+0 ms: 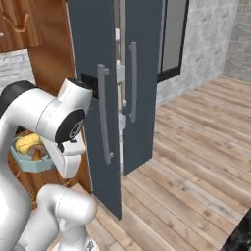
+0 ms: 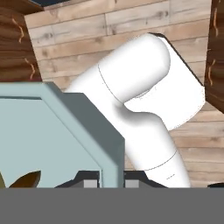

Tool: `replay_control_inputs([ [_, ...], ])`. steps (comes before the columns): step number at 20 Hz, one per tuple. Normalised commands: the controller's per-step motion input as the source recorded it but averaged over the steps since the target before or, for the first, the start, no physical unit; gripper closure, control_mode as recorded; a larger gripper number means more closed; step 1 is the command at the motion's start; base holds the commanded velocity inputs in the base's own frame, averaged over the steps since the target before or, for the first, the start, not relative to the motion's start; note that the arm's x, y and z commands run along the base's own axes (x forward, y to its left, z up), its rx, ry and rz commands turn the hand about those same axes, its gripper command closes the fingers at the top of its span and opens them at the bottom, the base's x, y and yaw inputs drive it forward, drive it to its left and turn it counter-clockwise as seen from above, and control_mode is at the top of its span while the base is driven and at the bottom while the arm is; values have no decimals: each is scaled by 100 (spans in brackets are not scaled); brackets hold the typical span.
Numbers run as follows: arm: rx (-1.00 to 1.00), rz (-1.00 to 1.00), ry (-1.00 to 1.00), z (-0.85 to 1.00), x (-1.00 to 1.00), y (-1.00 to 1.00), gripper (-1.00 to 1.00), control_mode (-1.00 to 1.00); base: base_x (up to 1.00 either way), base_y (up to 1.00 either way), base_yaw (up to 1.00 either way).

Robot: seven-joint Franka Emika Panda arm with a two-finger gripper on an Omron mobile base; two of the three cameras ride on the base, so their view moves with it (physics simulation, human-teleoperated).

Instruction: Take the mushroom and potato out of the freezer and place them in the tupperware container on the counter. Then put the tupperware containing the vegetables back in the freezer.

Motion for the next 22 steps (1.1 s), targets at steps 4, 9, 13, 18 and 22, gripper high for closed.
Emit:
replay_control_inputs([
  [4, 0, 0, 0, 0, 0, 0, 100, 100, 68, -55, -23],
  [9, 0, 0, 0, 0, 0, 0, 100, 100, 53, -52, -23],
  [13, 0, 0, 0, 0, 0, 0, 100, 100, 42, -54, -21],
  [18, 0, 0, 0, 0, 0, 0, 100, 100, 47, -51, -19],
  [22, 0, 0, 0, 0, 0, 0, 100, 100, 71, -41, -15],
])
